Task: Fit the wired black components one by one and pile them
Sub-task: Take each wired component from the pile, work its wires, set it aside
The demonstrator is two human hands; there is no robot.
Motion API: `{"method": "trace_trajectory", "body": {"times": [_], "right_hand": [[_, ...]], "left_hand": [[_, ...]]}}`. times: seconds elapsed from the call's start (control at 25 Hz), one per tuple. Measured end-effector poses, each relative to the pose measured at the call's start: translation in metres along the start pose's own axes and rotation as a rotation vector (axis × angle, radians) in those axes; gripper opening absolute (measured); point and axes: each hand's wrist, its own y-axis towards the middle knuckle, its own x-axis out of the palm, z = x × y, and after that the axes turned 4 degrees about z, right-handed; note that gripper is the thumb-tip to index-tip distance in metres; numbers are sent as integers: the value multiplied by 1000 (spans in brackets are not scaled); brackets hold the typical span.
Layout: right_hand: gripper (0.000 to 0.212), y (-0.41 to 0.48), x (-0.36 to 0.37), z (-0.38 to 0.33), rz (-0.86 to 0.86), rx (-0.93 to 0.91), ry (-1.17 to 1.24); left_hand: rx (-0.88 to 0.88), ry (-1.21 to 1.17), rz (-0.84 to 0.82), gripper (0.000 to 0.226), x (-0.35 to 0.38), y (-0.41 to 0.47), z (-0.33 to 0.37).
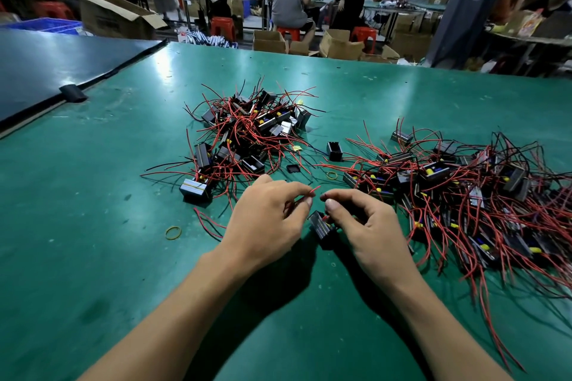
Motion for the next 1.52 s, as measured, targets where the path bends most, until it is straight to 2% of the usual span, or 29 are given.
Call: {"method": "trace_trajectory", "body": {"times": [0.2, 0.44, 0.76, 1.0, 1.24, 1.52], "right_hand": [[20, -2, 2, -2, -15, 5, 128], [27, -3, 7, 0, -21, 112, 260], [12, -3, 12, 3, -4, 173, 410], [11, -3, 14, 1, 60, 121, 429], [15, -4, 15, 3, 116, 104, 344], [17, -9, 17, 0, 81, 144, 338]], "left_hand": [[-3, -42, 23, 20, -2, -3, 4], [-81, -50, -29, 22, 4, -2, 2], [-178, -198, 24, 21, 4, -2, 11], [-348, -357, 4, 12, 4, 1, 13], [-393, -419, 1, 9, 4, -1, 15], [-407, -471, 56, 3, 5, -3, 16]]}}
